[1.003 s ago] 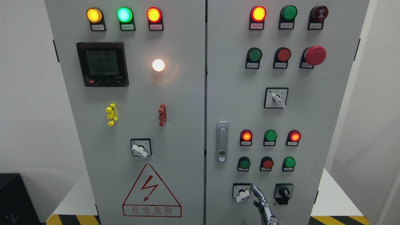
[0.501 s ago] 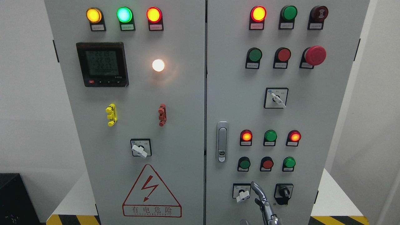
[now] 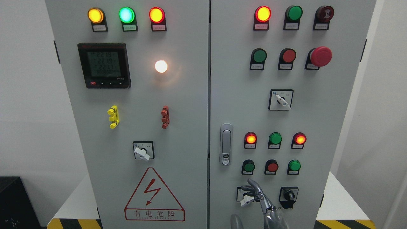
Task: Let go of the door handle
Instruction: 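Raise the right hand up to the silver door handle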
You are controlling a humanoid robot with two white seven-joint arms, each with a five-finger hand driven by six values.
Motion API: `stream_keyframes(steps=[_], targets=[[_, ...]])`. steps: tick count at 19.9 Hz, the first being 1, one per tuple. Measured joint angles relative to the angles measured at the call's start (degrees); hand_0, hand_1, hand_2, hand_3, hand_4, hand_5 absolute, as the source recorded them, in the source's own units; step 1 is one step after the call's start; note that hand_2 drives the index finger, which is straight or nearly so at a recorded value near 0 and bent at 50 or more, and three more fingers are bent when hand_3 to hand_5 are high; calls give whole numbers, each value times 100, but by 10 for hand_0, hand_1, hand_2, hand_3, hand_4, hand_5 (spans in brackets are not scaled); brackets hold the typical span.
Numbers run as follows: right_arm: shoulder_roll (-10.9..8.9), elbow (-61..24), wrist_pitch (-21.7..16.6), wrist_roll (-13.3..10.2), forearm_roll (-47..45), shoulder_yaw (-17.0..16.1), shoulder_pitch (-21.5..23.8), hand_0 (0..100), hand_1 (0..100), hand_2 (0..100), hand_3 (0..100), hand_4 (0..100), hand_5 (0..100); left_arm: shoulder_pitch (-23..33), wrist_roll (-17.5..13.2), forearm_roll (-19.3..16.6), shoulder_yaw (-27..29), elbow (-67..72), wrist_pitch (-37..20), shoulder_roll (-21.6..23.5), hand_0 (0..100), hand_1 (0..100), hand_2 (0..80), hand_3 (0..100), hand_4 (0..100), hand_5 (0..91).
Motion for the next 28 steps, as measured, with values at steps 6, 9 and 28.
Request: stream_keyframes(steps=[6, 9, 28], targets=[[3, 102, 42, -1, 1478, 22, -269, 342, 289, 0, 1000, 1000, 995, 0, 0, 0, 0, 0, 0, 0, 0, 0, 26, 85, 12, 0], [4, 172, 49, -2, 2081, 31, -337, 343, 261, 0, 1000, 1000, 996, 0, 0, 0, 0, 0, 0, 0, 0, 0, 24, 85, 12, 0], [13, 856, 672, -123, 3556, 201, -1152, 307, 227, 0, 1000, 1000, 995, 0, 0, 0, 0, 0, 0, 0, 0, 0, 23, 88, 13, 0]])
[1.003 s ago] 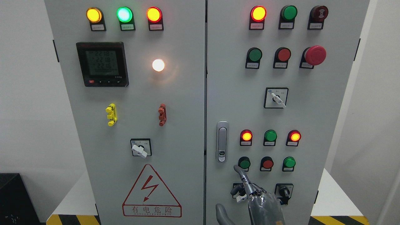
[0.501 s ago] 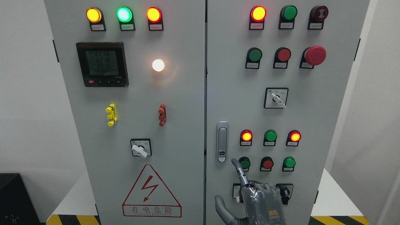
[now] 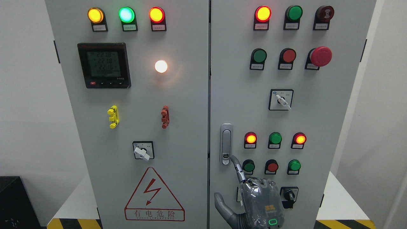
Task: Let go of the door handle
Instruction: 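Raise the right hand up to the silver door handle, then close the right hand fingers around the silver door handle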
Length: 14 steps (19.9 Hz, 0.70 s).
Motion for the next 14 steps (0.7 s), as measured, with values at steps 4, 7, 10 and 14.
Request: stream_keyframes(steps=[4, 7, 10, 14], targets=[[6, 130, 40, 0, 124, 43, -103, 304, 226, 0, 1000, 1000, 995, 0, 0, 0, 0, 0, 0, 0, 0, 0, 23, 88, 13, 0], [9, 207, 134, -10, 179, 80, -144, 302, 227, 0, 1000, 1000, 995, 0, 0, 0, 0, 0, 0, 0, 0, 0, 24, 88, 13, 0], [10, 272, 209, -18, 212, 113, -176, 302, 227, 0, 1000, 1000, 994, 0, 0, 0, 0, 0, 0, 0, 0, 0, 24, 88, 13, 0], [12, 340, 283, 14, 238, 148, -208, 302, 228, 0, 1000, 1000, 994, 0, 0, 0, 0, 0, 0, 0, 0, 0, 24, 88, 12, 0]])
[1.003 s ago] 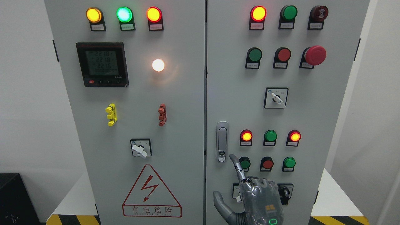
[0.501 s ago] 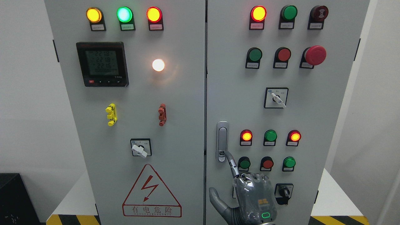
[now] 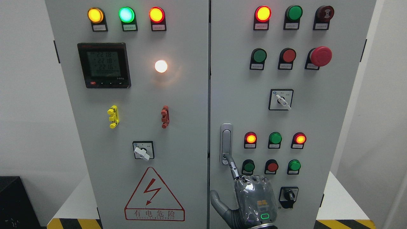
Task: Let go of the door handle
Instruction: 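Close the right hand fingers around the silver door handle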
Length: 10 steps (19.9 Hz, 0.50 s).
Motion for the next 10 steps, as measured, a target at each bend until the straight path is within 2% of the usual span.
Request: stream_keyframes(steps=[10], targets=[[2, 100, 130, 22, 22, 46, -59, 302, 229, 0, 1000, 1000, 993, 0, 0, 0, 0, 0, 0, 0, 0, 0, 24, 89, 12, 0]])
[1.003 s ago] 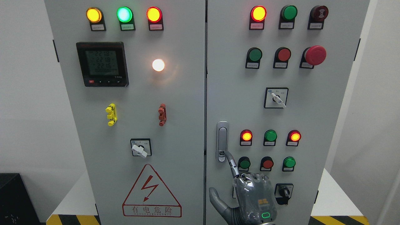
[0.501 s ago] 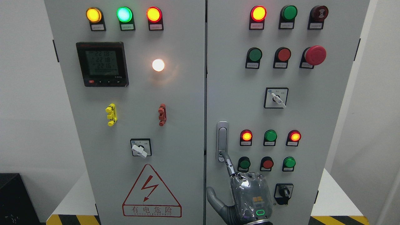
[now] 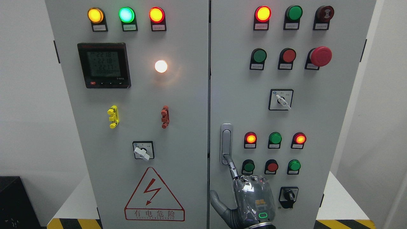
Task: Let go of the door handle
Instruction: 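Close the right hand fingers around the silver door handle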
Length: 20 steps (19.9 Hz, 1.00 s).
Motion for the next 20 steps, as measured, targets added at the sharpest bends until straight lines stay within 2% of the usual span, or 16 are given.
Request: stream_keyframes(steps=[20], targets=[[12, 48, 78, 92, 5, 35, -11, 302, 234, 0, 1000, 1000, 993, 0, 0, 0, 0, 0, 0, 0, 0, 0, 25, 87, 13, 0]])
